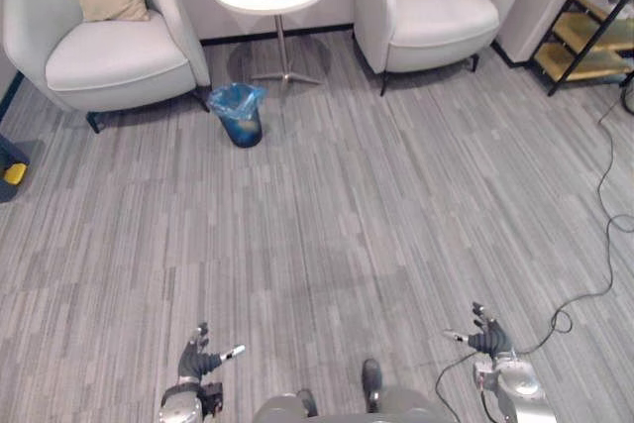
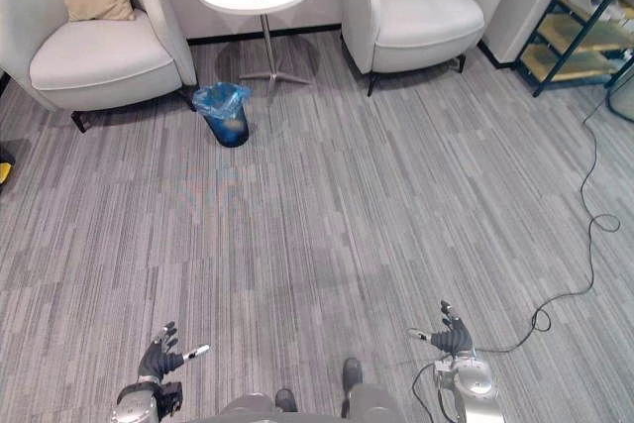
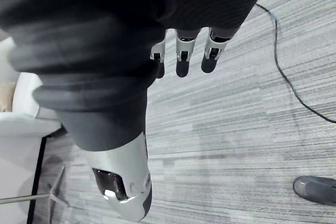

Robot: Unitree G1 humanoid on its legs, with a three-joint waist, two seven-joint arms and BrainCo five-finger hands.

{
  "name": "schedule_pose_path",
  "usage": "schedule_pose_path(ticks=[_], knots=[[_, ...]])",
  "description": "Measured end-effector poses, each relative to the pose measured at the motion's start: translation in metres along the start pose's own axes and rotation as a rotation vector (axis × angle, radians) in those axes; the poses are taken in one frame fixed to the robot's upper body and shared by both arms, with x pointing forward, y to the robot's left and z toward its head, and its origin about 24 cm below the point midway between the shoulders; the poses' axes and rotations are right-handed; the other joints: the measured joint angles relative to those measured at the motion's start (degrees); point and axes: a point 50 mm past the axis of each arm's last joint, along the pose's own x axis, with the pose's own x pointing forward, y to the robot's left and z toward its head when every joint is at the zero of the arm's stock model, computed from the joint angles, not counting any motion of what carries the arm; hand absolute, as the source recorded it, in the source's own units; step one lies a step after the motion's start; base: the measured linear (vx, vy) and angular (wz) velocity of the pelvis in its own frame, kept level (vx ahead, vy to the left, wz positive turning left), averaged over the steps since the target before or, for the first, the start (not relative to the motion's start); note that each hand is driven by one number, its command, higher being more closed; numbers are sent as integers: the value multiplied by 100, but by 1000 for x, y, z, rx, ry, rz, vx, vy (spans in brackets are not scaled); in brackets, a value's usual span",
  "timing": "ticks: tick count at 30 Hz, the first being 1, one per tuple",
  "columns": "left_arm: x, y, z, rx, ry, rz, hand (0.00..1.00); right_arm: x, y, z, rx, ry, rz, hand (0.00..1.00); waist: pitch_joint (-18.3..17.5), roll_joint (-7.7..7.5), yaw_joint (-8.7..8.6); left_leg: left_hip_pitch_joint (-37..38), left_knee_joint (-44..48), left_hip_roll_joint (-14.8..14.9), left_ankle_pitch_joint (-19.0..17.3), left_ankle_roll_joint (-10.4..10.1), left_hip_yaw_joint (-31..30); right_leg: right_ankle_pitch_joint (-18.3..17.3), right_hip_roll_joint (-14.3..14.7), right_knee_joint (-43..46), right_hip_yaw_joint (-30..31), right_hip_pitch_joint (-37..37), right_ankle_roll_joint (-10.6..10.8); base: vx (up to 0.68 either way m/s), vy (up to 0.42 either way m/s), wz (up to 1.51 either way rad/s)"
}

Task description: Gather rubbish on tea table into small bin, then transfer packed bag to large trash can.

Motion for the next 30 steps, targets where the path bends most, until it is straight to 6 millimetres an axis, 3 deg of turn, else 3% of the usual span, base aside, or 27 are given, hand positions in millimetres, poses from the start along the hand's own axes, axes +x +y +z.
schedule_pose_path(ticks=[2, 3, 5, 6, 7, 9, 10, 11, 12, 13, 14, 15, 16, 18, 19, 20, 21, 22, 23, 24, 25, 26, 27, 28, 29, 30], knots=[[2, 0, 2, -10, -6, 12, 0, 1, 0, 2, -6, -6, 3, 0, 65, 15, -35, 270, -190, 43, -51, -59, -4, -11, -7, -437, -202, -213, 31, 366, -7, 8], [6, -2, 8, -13, -22, 12, 0, 1, -2, 3, -18, -8, 2, 0, 163, 93, -85, 452, -298, 102, -52, -166, -72, 131, 11, -863, -287, -373, -4, 442, -60, 43], [9, -4, 13, -16, -34, 12, 0, 2, -4, 4, -30, -11, 2, 0, 202, 65, -237, 658, -431, 196, -102, -264, -290, 582, 14, -1475, -306, -527, 8, 440, -129, 73], [10, -6, 15, -11, -42, 7, 0, 1, -5, 3, -34, -10, 0, 0, 191, 84, -376, 810, -515, 272, -147, -395, -493, 1241, 67, -1576, -297, -559, -74, 541, -179, 73], [11, -13, 17, -5, -44, -17, 0, 2, -7, 3, -45, -8, -5, 0, 198, 237, -402, 856, -354, 496, -185, -512, -594, 1121, 123, -1144, -433, -610, -463, 569, -198, 52], [13, -17, 22, -3, -60, -30, 0, 4, -1, 9, -33, -26, 10, 0, 204, 253, -381, 567, 424, 637, 80, -671, -676, 599, 124, -733, -547, -590, -604, 638, -270, 27], [13, -18, 21, -6, -57, -31, 0, 4, 1, 10, -29, -30, 14, 0, 223, 276, -381, 272, 1229, 742, 307, -579, -708, 372, 151, -728, -625, -357, -640, 582, -276, 37], [11, -19, 18, -10, -47, -33, 0, 2, 3, 8, -28, -29, 21, 0, 257, 330, -369, -191, 2599, 993, 970, -344, -733, 201, 263, -943, -703, 123, -709, 586, -261, 24], [9, -18, 15, -9, -39, -34, 0, 1, 8, 8, -17, -34, 31, 0, 277, 322, -286, -588, 3613, 1228, 1205, -234, -714, 104, 362, -1186, -700, 547, -789, 584, -251, 8], [8, -17, 13, -9, -35, -33, 0, 0, 13, 10, 4, -46, 36, 0, 305, 282, -252, -933, 4456, 1389, 1117, -210, -676, 67, 441, -1411, -653, 915, -840, 666, -233, -22], [7, -18, 12, -12, -30, -42, 0, -2, 20, 16, 37, -76, 43, 0, 358, 187, -74, -1452, 5120, 1403, 1022, -193, -588, 54, 468, -1812, -554, 1538, -856, 527, -158, -23], [7, -19, 12, -18, -31, -46, 0, -3, 20, 18, 44, -90, 41, 0, 364, 166, -18, -1677, 5166, 1389, 987, -231, -513, 49, 470, -2014, -525, 1777, -859, 506, -137, -21], [6, -21, 13, -27, -35, -47, 0, -4, 20, 20, 47, -102, 39, 0, 385, 130, 19, -1890, 5112, 1374, 936, -212, -402, 32, 475, -2231, -486, 2008, -865, 386, -71, -6], [2, -25, 12, -43, -38, -53, 0, -4, 18, 24, 53, -117, 32, 0, 402, 120, 162, -2464, 4068, 1092, 743, -133, -159, -84, 410, -2712, -395, 2590, -803, 530, -24, -16], [2, -26, 11, -44, -33, -53, 0, -2, 18, 25, 49, -116, 33, 0, 432, 42, 229, -2584, 3210, 862, 755, -149, -77, -144, 347, -2843, -306, 2781, -750, 501, 33, -40], [-1, -25, 6, -44, -20, -51, 0, 1, 16, 25, 42, -106, 30, 0, 419, 56, 336, -2685, 2037, 587, 870, -260, -45, -222, 287, -3026, -182, 3035, -660, 539, 85, -60], [-4, -23, -1, -52, 1, -41, 0, 3, 14, 23, 41, -92, 23, 0, 381, 117, 423, -2661, 812, 403, 1167, -490, -33, -323, 278, -3200, -45, 3268, -588, 567, 150, -70], [-7, -23, -6, -60, 17, -34, 0, 2, 11, 21, 36, -84, 16, 0, 318, 214, 494, -2644, 149, 365, 1327, -493, -33, -428, 329, -3299, 111, 3410, -512, 693, 245, -91], [-11, -19, -13, -58, 45, -20, 0, 2, 15, 14, 40, -57, 24, 0, 235, 202, 608, -2650, 310, 306, 1953, -128, -127, -665, 304, -3209, 329, 3568, -459, 588, 232, -76], [-11, -19, -15, -57, 52, -18, 0, 2, 17, 11, 42, -40, 31, 0, 159, 54, 626, -2674, 438, 220, 1988, -53, -103, -756, 167, -3031, 401, 3509, -406, 614, 236, -53], [-11, -18, -16, -64, 56, -13, 0, 1, 20, 5, 43, -16, 37, 0, 25, -165, 619, -2655, 623, 56, 1830, 188, -59, -860, -58, -2230, 503, 3247, -258, 514, 170, -10], [-11, -20, -16, -66, 58, -18, 0, 2, 21, 2, 40, -3, 37, 0, -8, -239, 590, -2579, 686, 27, 1689, 261, -24, -861, -146, -1570, 554, 3005, -148, 668, 227, -2], [-11, -22, -17, -68, 65, -23, 0, 3, 23, 1, 42, 7, 41, 0, 22, -363, 529, -2243, 741, -103, 1406, 275, 10, -479, -305, -18, 694, 2461, 606, 789, 269, 11], [-10, -22, -20, -56, 79, -28, 0, 1, 26, -4, 44, 26, 47, 0, 28, -454, 389, -1817, 726, -269, 1091, 383, -39, 182, -439, 1504, 785, 1971, 1156, 781, 267, 15], [-9, -23, -20, -47, 82, -33, 0, 0, 27, -6, 43, 32, 48, 0, 30, -458, 340, -1574, 696, -346, 967, 394, -97, 201, -520, 2122, 740, 1746, 985, 753, 222, 35], [-9, -26, -19, -40, 80, -45, 0, -1, 27, -8, 40, 39, 52, 0, 40, -395, 266, -1050, 551, -394, 785, 428, -134, 49, -639, 2760, 535, 1405, 499, 610, 142, 29]])
